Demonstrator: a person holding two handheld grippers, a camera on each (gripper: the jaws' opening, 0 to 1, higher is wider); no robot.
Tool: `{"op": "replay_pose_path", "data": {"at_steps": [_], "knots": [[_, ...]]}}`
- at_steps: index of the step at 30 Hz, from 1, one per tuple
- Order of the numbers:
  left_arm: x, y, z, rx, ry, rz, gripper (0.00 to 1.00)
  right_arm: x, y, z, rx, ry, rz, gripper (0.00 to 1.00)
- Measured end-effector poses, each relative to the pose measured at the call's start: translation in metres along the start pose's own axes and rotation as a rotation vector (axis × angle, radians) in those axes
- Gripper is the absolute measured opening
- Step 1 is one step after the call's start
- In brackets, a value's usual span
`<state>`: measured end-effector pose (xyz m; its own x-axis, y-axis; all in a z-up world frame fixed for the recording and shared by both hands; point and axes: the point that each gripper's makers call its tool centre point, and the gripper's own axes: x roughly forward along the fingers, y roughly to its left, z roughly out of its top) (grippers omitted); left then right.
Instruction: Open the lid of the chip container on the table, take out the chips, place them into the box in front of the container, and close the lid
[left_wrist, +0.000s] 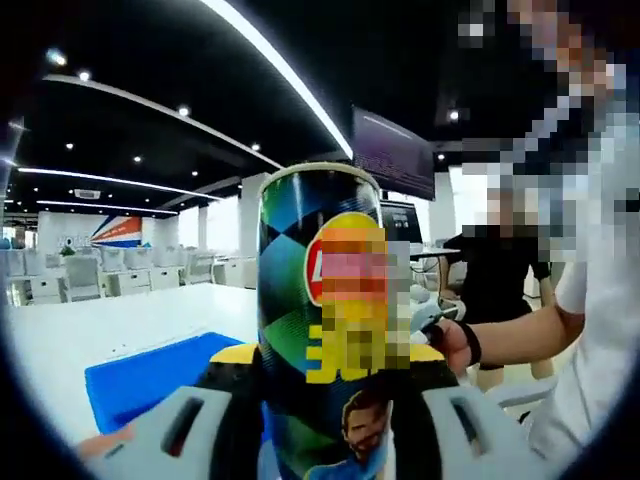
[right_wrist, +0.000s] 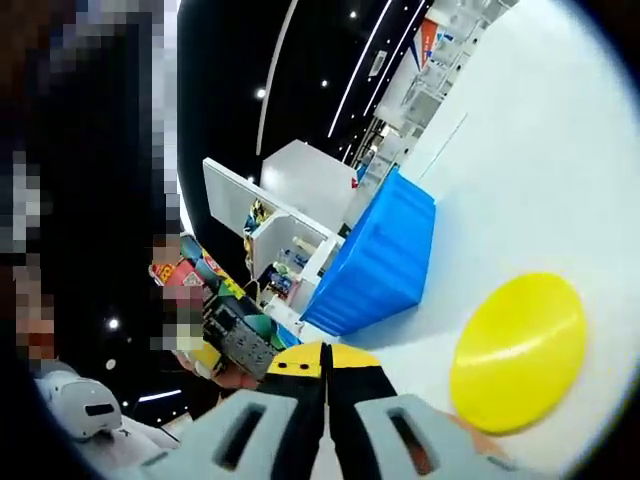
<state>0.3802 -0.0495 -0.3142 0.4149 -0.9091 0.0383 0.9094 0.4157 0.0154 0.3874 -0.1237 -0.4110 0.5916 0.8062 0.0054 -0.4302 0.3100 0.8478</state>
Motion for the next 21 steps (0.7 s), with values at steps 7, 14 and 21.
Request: {"op": "replay_pose_path", "data": {"at_steps": [7,14,21], "knots": [[-0.001,0.012,-0.004,-0.003,-0.041,0.084,0.5,0.0,-0.001,0.002,-0.016,-0.014,-0.002,0.02],[-0.004,0.013,-0.014,-0.031,-0.062,0.1,0.5,0.001,-0.001,0.001,-0.019,-0.012,-0.003,0.02],[-0.003,0.007,-0.02,-0.037,-0.096,0.087,0.5,0.001,-0.001,-0.001,-0.037,-0.006,-0.002,0.02]]}}
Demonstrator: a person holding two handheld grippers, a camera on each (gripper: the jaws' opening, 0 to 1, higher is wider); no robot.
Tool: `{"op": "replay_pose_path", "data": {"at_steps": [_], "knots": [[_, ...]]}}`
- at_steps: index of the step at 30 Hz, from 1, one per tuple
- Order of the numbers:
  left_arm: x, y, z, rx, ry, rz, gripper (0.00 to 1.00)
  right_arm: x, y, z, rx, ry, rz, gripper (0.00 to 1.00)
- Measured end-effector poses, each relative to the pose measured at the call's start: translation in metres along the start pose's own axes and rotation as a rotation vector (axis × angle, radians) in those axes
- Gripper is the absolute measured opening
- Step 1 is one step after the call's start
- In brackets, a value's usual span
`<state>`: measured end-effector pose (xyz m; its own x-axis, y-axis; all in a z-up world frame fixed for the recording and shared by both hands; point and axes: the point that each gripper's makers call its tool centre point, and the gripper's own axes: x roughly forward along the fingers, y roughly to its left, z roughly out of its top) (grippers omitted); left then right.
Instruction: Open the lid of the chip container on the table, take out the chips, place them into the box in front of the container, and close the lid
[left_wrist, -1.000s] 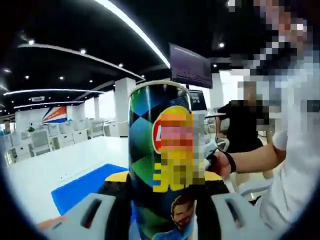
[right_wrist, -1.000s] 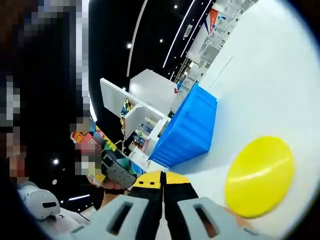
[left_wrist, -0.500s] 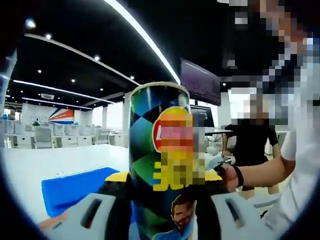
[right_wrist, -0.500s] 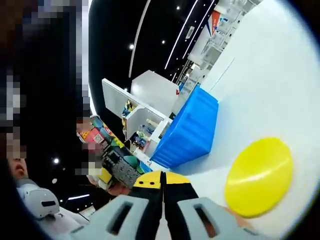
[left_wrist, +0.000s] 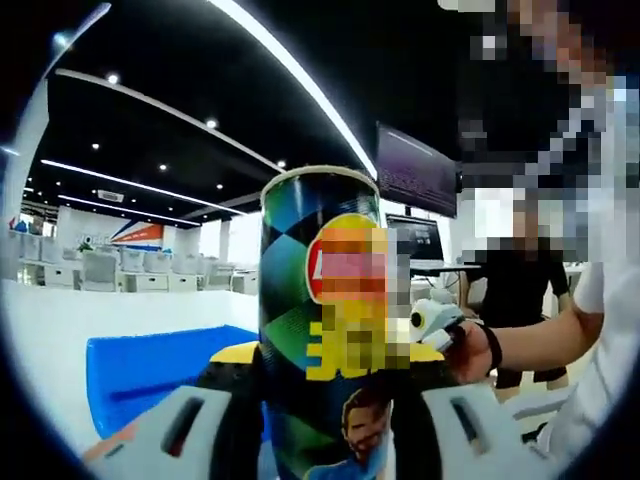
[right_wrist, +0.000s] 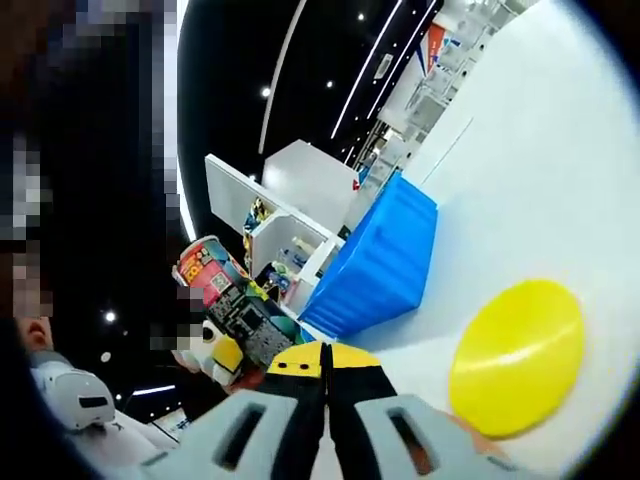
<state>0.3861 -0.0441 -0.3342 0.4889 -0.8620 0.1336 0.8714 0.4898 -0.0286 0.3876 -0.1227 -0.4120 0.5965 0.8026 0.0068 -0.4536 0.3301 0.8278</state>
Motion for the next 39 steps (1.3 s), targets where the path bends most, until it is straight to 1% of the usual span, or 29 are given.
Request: {"op": "replay_pose_path", "data": {"at_steps": [6,8,12,13,15,18,20,24,25,26,27,29,30,31,32,33,34,35,36,37,39], "knots": [[-0.005,-0.008,-0.001,0.018,-0.016,-0.02,0.5,-0.001,0.003,0.001,-0.019,-0.009,0.013,0.02],[-0.007,-0.011,-0.001,0.035,-0.023,-0.034,0.5,-0.001,0.003,0.001,-0.032,-0.005,0.016,0.02],[-0.011,-0.012,-0.003,0.041,-0.025,-0.048,0.5,-0.001,0.001,-0.001,-0.057,0.005,0.01,0.02],[-0.012,-0.012,-0.004,0.035,-0.021,-0.05,0.5,0.0,0.001,-0.002,-0.068,0.008,0.006,0.02],[-0.013,-0.013,-0.003,0.035,-0.038,-0.052,0.5,0.0,0.002,-0.004,-0.089,0.014,0.003,0.02],[-0.012,-0.012,-0.003,0.039,-0.034,-0.054,0.5,0.0,0.003,-0.006,-0.135,0.022,0.002,0.02],[-0.012,-0.012,-0.003,0.038,-0.039,-0.061,0.5,0.0,0.004,-0.007,-0.144,0.022,0.008,0.02],[-0.012,-0.012,-0.003,0.039,-0.044,-0.06,0.51,-0.003,0.007,-0.004,-0.175,-0.003,0.024,0.02],[-0.012,-0.012,-0.003,0.04,-0.046,-0.061,0.51,-0.005,0.011,-0.001,-0.197,-0.027,0.035,0.02],[-0.012,-0.012,-0.003,0.04,-0.047,-0.061,0.51,-0.007,0.012,-0.001,-0.196,-0.036,0.033,0.03],[-0.012,-0.011,-0.003,0.041,-0.046,-0.06,0.51,-0.009,0.015,0.003,-0.206,-0.066,0.037,0.04],[-0.012,-0.011,-0.003,0.042,-0.045,-0.058,0.51,-0.02,0.023,-0.001,-0.249,-0.064,0.043,0.1],[-0.012,-0.011,-0.003,0.042,-0.044,-0.058,0.51,-0.026,0.024,0.0,-0.295,-0.072,0.035,0.13],[-0.012,-0.011,-0.003,0.042,-0.043,-0.058,0.51,-0.035,0.024,0.002,-0.363,-0.086,0.008,0.17],[-0.012,-0.011,-0.003,0.042,-0.043,-0.058,0.51,-0.042,0.021,0.005,-0.401,-0.099,-0.026,0.2],[-0.012,-0.011,-0.003,0.042,-0.043,-0.059,0.51,-0.053,0.017,0.013,-0.455,-0.127,-0.074,0.23],[-0.012,-0.011,-0.003,0.042,-0.043,-0.06,0.51,-0.061,0.015,0.019,-0.487,-0.149,-0.1,0.26],[-0.012,-0.011,-0.003,0.04,-0.042,-0.06,0.51,-0.071,0.011,0.027,-0.52,-0.176,-0.143,0.28],[-0.011,-0.011,-0.003,0.04,-0.04,-0.06,0.51,-0.078,0.008,0.034,-0.558,-0.199,-0.175,0.3],[-0.011,-0.011,-0.003,0.041,-0.037,-0.062,0.51,-0.087,0.003,0.042,-0.619,-0.22,-0.228,0.3],[-0.011,-0.011,-0.003,0.043,-0.034,-0.06,0.52,-0.094,-0.004,0.048,-0.695,-0.22,-0.28,0.32]]}}
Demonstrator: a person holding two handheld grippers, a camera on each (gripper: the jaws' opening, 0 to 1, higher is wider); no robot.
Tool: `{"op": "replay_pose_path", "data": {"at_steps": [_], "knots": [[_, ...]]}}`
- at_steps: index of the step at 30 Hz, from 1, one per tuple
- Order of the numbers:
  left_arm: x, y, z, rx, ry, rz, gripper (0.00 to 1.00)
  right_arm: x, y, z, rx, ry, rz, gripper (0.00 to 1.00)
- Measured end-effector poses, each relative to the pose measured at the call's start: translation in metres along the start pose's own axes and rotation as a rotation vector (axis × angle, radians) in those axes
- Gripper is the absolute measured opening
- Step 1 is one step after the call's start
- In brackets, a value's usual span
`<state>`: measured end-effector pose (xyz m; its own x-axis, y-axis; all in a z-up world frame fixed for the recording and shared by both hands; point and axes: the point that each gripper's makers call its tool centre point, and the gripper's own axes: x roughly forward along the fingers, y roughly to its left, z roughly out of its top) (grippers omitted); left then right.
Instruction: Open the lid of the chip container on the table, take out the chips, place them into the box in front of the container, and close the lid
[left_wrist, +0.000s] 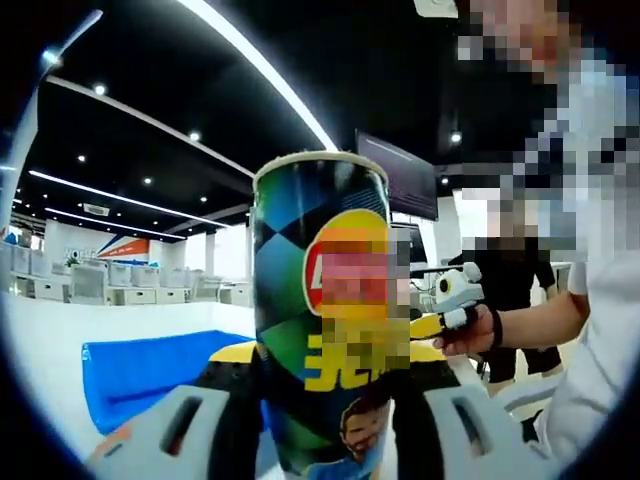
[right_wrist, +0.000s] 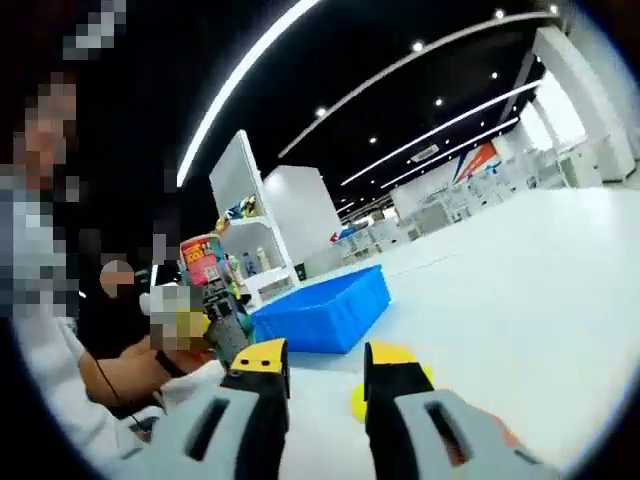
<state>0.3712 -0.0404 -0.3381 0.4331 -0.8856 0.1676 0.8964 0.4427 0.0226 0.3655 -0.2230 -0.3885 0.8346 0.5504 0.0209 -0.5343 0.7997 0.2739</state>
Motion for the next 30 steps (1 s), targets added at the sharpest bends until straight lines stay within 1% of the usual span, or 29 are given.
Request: {"op": "replay_pose_path", "data": {"at_steps": [1,2,3,4,5,7,8,9,10,12,13,14,16,18,20,23,25,26,29,30], "knots": [[0.0,0.0,0.0,0.002,0.001,0.0,0.52,0.001,-0.004,-0.003,-0.053,0.018,-0.022,0.35],[0.0,0.0,0.0,0.002,0.001,0.0,0.52,0.002,-0.003,-0.006,-0.078,0.038,-0.018,0.38],[0.0,0.0,0.0,0.001,0.001,0.0,0.52,0.004,-0.001,-0.014,-0.107,0.079,-0.01,0.4],[0.0,0.0,0.0,-0.001,0.0,0.001,0.52,0.005,-0.001,-0.015,-0.118,0.087,-0.012,0.4],[0.0,0.0,0.0,-0.003,0.0,0.003,0.52,0.007,-0.001,-0.021,-0.138,0.114,-0.009,0.41],[0.0,0.0,0.0,-0.007,0.001,0.004,0.52,0.013,0.0,-0.026,-0.124,0.126,-0.011,0.45],[-0.001,0.0,0.0,-0.011,0.0,0.004,0.52,0.014,-0.002,-0.026,-0.144,0.128,-0.026,0.47],[-0.001,0.001,0.001,-0.014,-0.002,0.005,0.52,0.016,-0.004,-0.025,-0.188,0.124,-0.032,0.49],[-0.001,0.0,0.002,-0.014,-0.008,0.005,0.52,0.018,-0.002,-0.025,-0.199,0.12,-0.03,0.52],[-0.002,0.002,0.002,0.005,-0.004,0.013,0.54,0.02,-0.003,-0.032,-0.227,0.161,-0.036,0.58],[-0.002,0.004,0.0,0.032,0.002,0.023,0.56,0.022,-0.004,-0.036,-0.264,0.185,-0.039,0.6],[-0.003,0.003,0.0,0.029,0.002,0.02,0.56,0.023,-0.005,-0.04,-0.282,0.203,-0.043,0.61],[-0.004,0.003,-0.001,0.016,0.007,0.013,0.57,0.026,-0.005,-0.041,-0.284,0.207,-0.051,0.61],[-0.005,0.003,-0.001,0.023,0.015,0.015,0.57,0.027,-0.007,-0.042,-0.277,0.217,-0.056,0.61],[-0.009,0.003,0.002,0.014,0.008,0.014,0.58,0.029,-0.009,-0.044,-0.264,0.229,-0.065,0.61],[-0.014,0.003,0.005,0.003,0.003,0.018,0.58,0.031,-0.012,-0.046,-0.27,0.241,-0.074,0.61],[-0.02,0.001,0.004,0.01,0.009,0.021,0.58,0.032,-0.015,-0.055,-0.266,0.291,-0.084,0.62],[-0.024,0.0,0.0,0.035,0.031,0.026,0.58,0.032,-0.015,-0.06,-0.249,0.316,-0.085,0.62],[-0.038,-0.002,-0.004,0.019,0.036,0.032,0.58,0.033,-0.016,-0.059,-0.253,0.313,-0.088,0.63],[-0.042,-0.001,-0.005,0.013,0.035,0.038,0.58,0.033,-0.013,-0.059,-0.256,0.311,-0.089,0.63]]}}
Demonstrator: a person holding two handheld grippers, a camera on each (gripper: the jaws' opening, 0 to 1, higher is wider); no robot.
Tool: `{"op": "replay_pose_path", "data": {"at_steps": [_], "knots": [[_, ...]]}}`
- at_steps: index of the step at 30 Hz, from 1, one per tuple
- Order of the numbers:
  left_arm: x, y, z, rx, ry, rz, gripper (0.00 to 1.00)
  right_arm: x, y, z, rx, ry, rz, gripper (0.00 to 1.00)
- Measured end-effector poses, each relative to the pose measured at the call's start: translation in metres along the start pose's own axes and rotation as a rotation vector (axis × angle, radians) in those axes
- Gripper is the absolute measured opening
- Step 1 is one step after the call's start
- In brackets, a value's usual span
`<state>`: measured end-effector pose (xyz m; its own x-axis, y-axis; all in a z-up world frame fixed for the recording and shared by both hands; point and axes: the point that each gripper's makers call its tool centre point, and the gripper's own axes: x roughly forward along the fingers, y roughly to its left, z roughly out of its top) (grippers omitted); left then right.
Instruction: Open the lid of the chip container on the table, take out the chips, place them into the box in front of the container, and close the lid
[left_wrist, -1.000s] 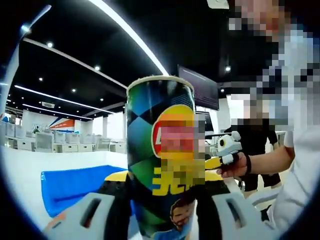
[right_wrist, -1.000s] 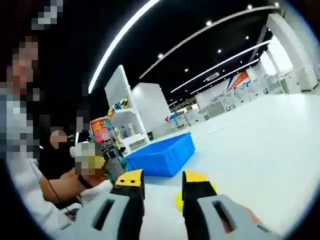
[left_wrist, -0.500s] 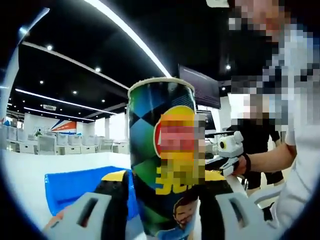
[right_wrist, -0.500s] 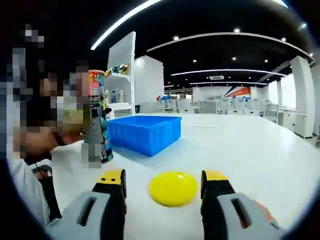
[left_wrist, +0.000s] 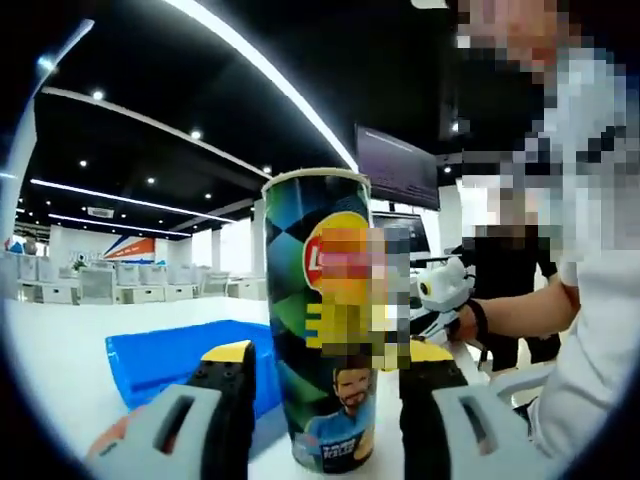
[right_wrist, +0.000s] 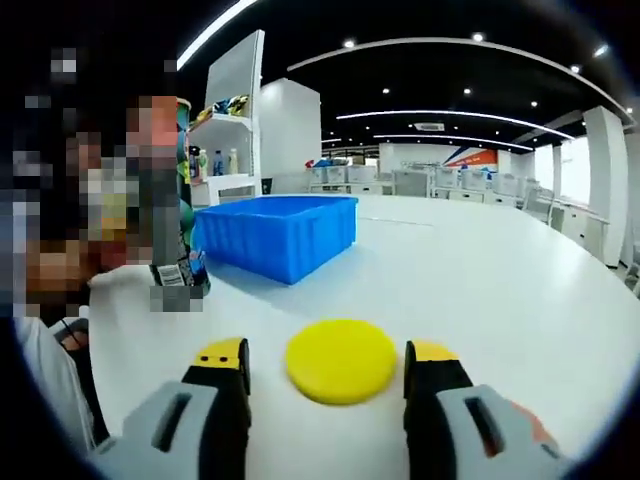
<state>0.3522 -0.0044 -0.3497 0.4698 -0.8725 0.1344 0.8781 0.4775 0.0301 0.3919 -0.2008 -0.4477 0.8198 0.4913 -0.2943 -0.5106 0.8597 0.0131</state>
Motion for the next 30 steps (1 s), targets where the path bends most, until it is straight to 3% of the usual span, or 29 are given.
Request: {"op": "replay_pose_path", "data": {"at_steps": [6,12,15,19,30], "knots": [[-0.029,0.011,0.003,-0.042,-0.02,0.06,0.56,0.005,-0.003,-0.003,-0.003,0.024,-0.016,0.59],[-0.043,0.018,0.004,-0.066,-0.04,0.086,0.53,0.009,-0.005,-0.004,0.007,0.034,-0.031,0.57],[-0.043,0.02,0.001,-0.082,-0.04,0.091,0.53,0.009,-0.002,-0.003,0.007,0.033,-0.032,0.56],[-0.043,0.018,0.0,-0.082,-0.042,0.088,0.53,0.008,-0.001,-0.003,-0.035,0.036,-0.052,0.47],[-0.038,0.011,0.0,-0.063,-0.019,0.057,0.55,0.008,0.001,-0.001,-0.035,0.03,-0.051,0.47]]}}
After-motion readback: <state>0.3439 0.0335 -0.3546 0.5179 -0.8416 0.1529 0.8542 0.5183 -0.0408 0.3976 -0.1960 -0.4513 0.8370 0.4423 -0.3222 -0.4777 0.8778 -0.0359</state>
